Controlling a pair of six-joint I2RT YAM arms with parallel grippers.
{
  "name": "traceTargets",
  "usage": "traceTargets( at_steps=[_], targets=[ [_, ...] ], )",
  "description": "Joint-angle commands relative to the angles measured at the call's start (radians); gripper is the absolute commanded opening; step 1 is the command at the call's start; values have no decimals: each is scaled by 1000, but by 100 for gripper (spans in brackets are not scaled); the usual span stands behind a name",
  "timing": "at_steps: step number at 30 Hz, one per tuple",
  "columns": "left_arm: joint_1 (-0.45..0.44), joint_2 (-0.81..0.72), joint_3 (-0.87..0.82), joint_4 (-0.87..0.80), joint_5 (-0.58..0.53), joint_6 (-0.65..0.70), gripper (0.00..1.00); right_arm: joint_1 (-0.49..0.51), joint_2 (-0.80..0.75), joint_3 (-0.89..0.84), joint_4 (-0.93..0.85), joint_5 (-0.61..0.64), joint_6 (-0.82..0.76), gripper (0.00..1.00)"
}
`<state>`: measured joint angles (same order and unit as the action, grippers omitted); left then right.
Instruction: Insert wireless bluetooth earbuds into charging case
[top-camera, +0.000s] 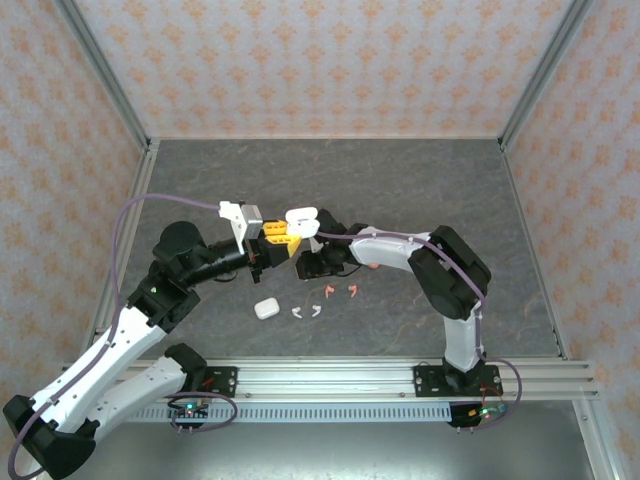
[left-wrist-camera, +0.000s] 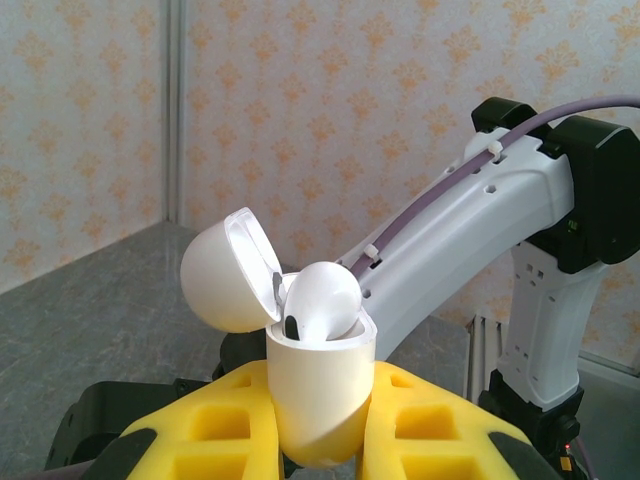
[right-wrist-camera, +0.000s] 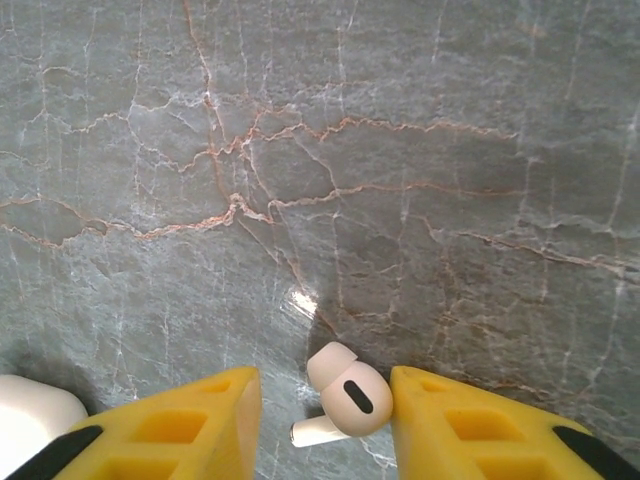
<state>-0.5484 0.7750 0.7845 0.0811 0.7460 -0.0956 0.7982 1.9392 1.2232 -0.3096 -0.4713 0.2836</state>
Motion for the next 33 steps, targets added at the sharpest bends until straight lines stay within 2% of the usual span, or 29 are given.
traceTargets(
  at_steps=[1,12,22,28,33],
  targets=[
    [-5,-3,41,7,-14,19,0,12,-11,-2,-36,20,-12,36],
    [-5,2,48,3,-13,17,0,13,23,10,-32,44,-12,22],
    [-5,2,47,-3,-13,18,0,13,1,16,-30,98,-36,19],
    [-5,-8,43,0,-16,10,0,5,-96,-27,-20,129,-119,18],
    [-6,-14,24,24,-14,-6,0,-47,-256,-123,-1,141,-215,18]
  ],
)
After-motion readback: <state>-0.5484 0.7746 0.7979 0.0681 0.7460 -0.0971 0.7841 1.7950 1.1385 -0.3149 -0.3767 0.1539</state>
